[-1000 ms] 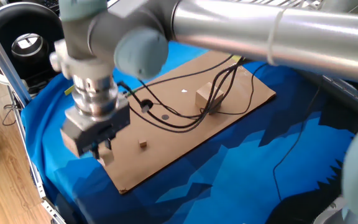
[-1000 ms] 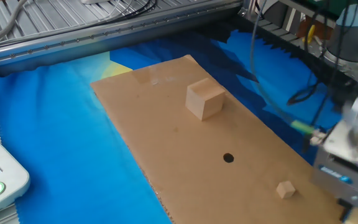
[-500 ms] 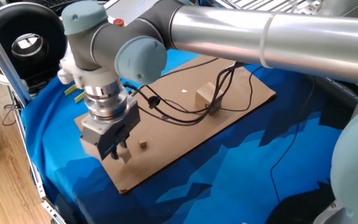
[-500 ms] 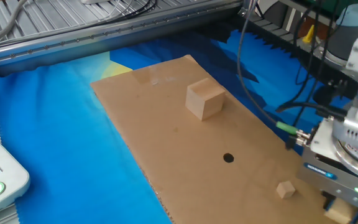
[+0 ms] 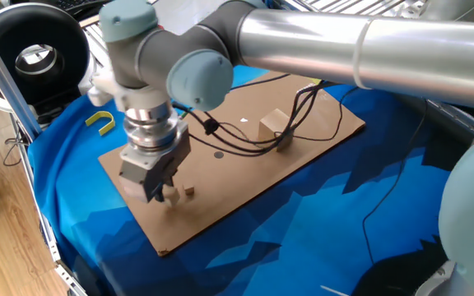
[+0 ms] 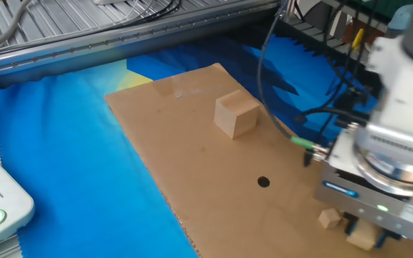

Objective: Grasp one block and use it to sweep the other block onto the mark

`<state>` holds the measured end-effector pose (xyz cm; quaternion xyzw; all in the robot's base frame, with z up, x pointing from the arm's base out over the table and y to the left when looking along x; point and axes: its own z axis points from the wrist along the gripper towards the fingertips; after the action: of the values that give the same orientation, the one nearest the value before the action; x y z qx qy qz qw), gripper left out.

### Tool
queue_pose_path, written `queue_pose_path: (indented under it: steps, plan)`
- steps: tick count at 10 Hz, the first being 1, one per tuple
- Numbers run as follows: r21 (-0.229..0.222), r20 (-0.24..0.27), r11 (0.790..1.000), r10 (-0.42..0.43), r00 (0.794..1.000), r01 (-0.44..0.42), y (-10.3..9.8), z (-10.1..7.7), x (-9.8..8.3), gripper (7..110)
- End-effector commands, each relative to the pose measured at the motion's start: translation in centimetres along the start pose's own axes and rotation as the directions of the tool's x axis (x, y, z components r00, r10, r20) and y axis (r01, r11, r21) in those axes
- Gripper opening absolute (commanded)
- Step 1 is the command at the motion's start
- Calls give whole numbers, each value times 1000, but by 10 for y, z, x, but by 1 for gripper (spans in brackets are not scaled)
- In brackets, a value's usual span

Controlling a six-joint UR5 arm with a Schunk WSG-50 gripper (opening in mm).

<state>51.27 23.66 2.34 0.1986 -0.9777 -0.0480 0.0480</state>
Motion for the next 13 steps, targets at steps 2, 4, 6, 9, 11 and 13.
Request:
queue_pose_path:
  steps: [2, 4, 6, 9, 11, 13]
  plan:
    - [-44, -27, 999, -29, 999, 28, -9, 1, 14, 7]
    - [-40, -27, 999, -27, 999, 26, -9, 0, 14, 7]
    - [-29, -24, 999, -26, 999, 25, -12, -3, 12, 7]
    - [22, -23, 999, -28, 999, 28, -24, -6, 11, 7]
    - [50, -33, 998, -30, 999, 31, -31, -7, 13, 7]
    - [46, -35, 998, -30, 999, 31, -29, -7, 13, 7]
